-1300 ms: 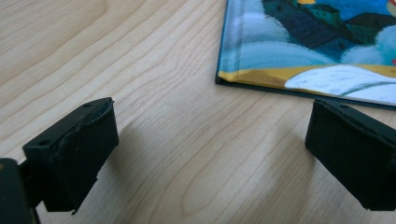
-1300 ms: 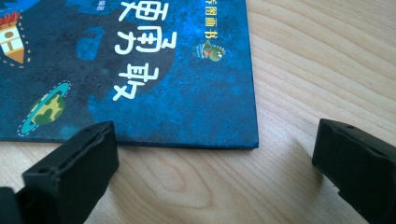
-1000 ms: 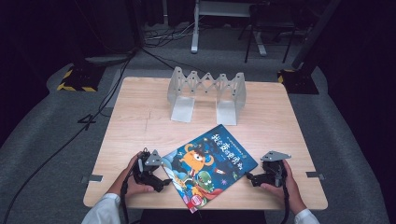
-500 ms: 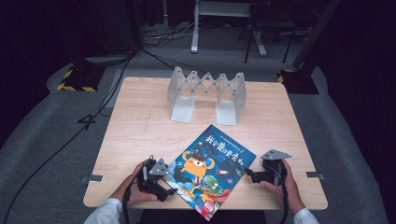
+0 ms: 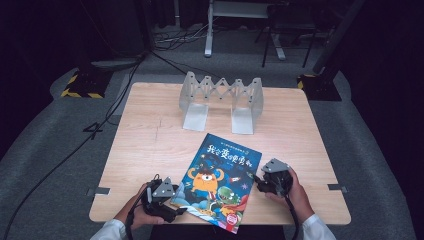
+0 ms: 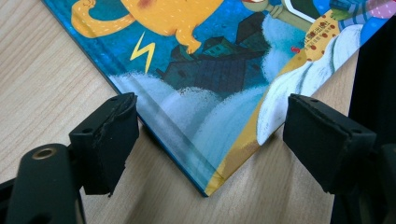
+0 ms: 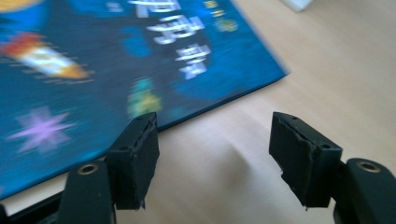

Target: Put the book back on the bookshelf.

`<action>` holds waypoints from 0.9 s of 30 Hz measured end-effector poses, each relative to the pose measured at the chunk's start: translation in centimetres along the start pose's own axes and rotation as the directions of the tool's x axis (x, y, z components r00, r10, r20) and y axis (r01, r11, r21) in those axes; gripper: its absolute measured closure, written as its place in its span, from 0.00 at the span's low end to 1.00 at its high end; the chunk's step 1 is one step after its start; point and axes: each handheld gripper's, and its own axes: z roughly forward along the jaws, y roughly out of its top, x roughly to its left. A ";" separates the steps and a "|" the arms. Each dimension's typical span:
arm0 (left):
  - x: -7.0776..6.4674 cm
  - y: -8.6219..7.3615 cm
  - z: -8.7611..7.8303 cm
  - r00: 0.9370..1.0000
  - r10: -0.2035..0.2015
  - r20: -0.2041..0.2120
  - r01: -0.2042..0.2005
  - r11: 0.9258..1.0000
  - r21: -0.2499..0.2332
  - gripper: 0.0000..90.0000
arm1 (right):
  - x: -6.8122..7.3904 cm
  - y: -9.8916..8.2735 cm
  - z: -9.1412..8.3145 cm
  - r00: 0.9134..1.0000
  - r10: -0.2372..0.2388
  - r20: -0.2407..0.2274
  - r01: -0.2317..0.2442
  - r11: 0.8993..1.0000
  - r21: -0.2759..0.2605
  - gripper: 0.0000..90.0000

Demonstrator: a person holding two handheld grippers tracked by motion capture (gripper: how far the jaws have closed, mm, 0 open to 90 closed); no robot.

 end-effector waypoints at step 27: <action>-2.4 2.1 2.1 0.999 0.023 0.042 -0.023 1.000 -0.013 0.28 | -2.4 -1.0 0.4 0.993 0.105 -0.056 -0.106 0.994 -0.013 0.28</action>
